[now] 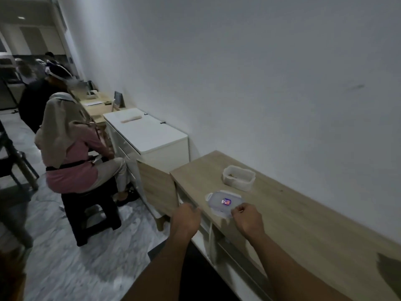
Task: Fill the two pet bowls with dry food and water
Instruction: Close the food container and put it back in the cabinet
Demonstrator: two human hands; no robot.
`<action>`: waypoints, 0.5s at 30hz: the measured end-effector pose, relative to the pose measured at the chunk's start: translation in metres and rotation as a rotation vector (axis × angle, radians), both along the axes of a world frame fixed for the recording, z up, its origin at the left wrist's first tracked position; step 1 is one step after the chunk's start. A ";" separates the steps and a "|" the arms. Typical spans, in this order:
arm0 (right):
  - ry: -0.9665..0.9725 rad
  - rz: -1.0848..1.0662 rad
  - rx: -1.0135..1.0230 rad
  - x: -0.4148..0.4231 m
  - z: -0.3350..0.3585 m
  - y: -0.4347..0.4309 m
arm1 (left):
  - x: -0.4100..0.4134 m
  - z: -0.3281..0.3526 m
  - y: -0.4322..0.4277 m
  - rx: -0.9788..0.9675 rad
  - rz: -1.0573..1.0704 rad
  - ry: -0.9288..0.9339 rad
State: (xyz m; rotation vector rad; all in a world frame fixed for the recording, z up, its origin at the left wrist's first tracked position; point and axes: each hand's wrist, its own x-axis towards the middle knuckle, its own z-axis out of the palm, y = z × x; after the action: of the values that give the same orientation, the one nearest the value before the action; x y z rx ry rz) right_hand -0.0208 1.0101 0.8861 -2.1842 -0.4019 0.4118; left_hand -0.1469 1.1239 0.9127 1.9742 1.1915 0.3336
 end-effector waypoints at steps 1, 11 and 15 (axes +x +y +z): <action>-0.005 -0.026 -0.011 0.013 -0.006 0.017 | 0.019 -0.007 0.020 0.005 -0.032 0.015; 0.042 -0.294 -0.161 0.083 -0.056 0.090 | 0.122 -0.064 0.131 0.074 -0.368 0.161; 0.054 -0.381 -0.248 0.094 -0.067 0.100 | 0.157 -0.080 0.152 0.091 -0.478 0.242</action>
State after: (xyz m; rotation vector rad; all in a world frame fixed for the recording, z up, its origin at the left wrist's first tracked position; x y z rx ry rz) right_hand 0.0731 1.1105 0.8192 -2.4162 0.1043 0.3201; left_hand 0.0096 1.2760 0.8326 2.3501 0.8148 -0.1015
